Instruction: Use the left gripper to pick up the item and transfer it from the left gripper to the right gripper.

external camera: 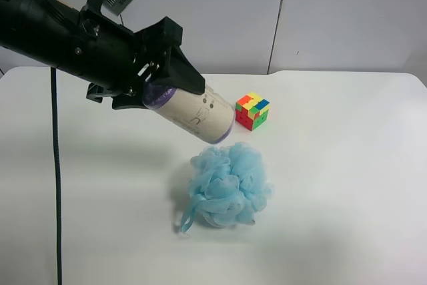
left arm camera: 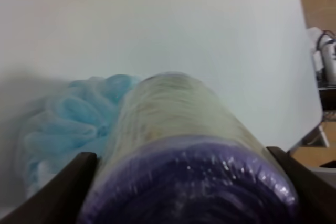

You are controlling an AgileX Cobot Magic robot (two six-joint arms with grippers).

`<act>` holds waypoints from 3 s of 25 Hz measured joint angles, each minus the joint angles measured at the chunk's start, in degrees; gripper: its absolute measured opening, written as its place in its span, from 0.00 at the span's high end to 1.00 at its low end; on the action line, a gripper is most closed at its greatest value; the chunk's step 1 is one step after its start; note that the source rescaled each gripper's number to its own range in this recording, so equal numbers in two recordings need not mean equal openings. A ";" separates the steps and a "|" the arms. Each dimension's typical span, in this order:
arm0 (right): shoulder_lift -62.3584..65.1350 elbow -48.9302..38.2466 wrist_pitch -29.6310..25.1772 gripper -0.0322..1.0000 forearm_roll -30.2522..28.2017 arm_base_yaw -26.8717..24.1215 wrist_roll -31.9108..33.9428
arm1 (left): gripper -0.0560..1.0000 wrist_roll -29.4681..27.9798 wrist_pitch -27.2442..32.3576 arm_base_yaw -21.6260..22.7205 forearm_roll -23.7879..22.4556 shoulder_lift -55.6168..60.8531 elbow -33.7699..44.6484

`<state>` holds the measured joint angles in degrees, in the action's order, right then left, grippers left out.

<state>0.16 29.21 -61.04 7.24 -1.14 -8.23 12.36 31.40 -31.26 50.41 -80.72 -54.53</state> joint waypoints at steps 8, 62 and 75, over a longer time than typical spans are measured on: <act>0.00 0.00 0.00 0.00 0.00 0.00 0.00 | 0.94 10.57 3.71 0.00 8.96 0.00 0.00; -44.31 18.68 14.02 0.00 11.42 30.98 -22.02 | 0.94 16.29 9.50 0.00 7.39 -0.17 0.00; -56.18 19.85 27.04 0.00 9.18 46.94 -30.42 | 0.94 16.29 12.01 0.00 7.59 -0.17 0.00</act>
<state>-56.02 49.06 -34.00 16.42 45.80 -38.65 28.66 43.40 -31.26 58.00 -80.89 -54.53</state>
